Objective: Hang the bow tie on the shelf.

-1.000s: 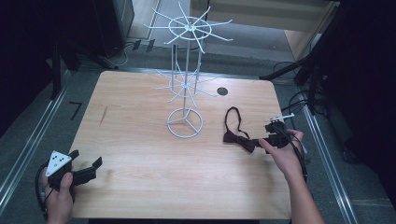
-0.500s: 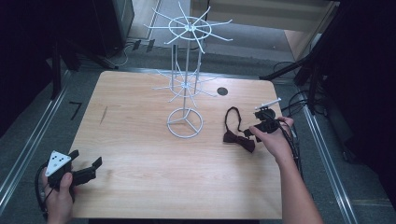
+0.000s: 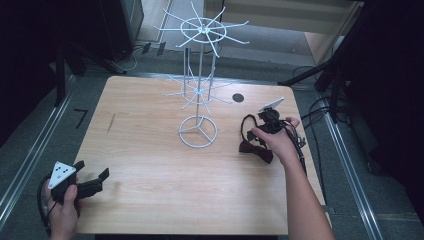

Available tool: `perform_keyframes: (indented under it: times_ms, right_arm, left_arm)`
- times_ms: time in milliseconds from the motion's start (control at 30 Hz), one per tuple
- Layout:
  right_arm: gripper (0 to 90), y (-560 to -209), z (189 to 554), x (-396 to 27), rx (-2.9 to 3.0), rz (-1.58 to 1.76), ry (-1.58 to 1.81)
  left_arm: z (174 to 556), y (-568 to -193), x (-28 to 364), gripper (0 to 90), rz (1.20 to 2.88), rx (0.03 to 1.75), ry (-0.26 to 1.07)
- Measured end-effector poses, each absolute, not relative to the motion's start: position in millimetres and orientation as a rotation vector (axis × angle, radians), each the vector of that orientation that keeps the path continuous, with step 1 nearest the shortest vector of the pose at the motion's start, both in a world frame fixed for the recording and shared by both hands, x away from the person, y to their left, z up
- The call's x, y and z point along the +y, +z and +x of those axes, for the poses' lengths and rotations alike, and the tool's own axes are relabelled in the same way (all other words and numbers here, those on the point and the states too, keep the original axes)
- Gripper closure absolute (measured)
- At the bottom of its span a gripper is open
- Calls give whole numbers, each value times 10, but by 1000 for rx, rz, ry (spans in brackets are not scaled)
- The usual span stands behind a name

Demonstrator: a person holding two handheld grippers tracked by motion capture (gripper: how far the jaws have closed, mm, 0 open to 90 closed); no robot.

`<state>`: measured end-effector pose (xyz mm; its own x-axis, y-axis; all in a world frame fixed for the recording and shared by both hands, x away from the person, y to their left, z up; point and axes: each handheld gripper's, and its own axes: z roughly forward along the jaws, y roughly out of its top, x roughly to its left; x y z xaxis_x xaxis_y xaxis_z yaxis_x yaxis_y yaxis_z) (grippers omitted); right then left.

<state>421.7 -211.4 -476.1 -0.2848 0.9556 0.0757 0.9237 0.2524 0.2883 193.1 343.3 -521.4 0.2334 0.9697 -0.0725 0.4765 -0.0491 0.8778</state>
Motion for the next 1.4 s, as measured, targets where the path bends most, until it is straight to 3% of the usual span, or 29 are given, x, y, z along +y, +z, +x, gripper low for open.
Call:
perform_keyframes:
  times_ms: [600, 800, 833, 867, 900, 933, 967, 1000, 1033, 1067, 1100, 1400]
  right_arm:
    - [0, -5026, 4440, -1865, 2399, 1916, 340]
    - [248, -5090, 4468, -1860, 2369, 1950, 291]
    - [248, -5090, 4468, -1860, 2369, 1950, 291]
    - [405, -5070, 4469, -1873, 2333, 1951, 293]
    - [488, -5052, 4471, -1886, 2329, 1949, 295]
    - [554, -5042, 4471, -1902, 2329, 1957, 313]
    - [554, -5042, 4471, -1902, 2329, 1957, 313]
    - [677, -5033, 4469, -1928, 2333, 1953, 316]
    - [677, -5033, 4469, -1928, 2333, 1953, 316]
    - [798, -5034, 4458, -1950, 2331, 1935, 310]
    - [856, -5035, 4452, -1961, 2334, 1931, 317]
    - [900, -5020, 4361, -2037, 2284, 1901, 546]
  left_arm:
    - [1936, -5216, 3438, 88, 1654, 1366, 729]
    - [1936, -5216, 3438, 88, 1655, 1366, 728]
    - [1936, -5216, 3438, 88, 1655, 1366, 728]
    - [1937, -5216, 3438, 89, 1655, 1367, 727]
    - [1937, -5216, 3438, 88, 1655, 1367, 727]
    - [1937, -5217, 3438, 88, 1655, 1366, 727]
    - [1937, -5216, 3437, 88, 1655, 1367, 726]
    - [1938, -5217, 3437, 88, 1655, 1367, 727]
    - [1938, -5217, 3437, 88, 1655, 1367, 727]
    - [1937, -5216, 3437, 89, 1655, 1366, 726]
    - [1937, -5217, 3436, 88, 1654, 1367, 726]
    - [1936, -5216, 3438, 88, 1656, 1365, 726]
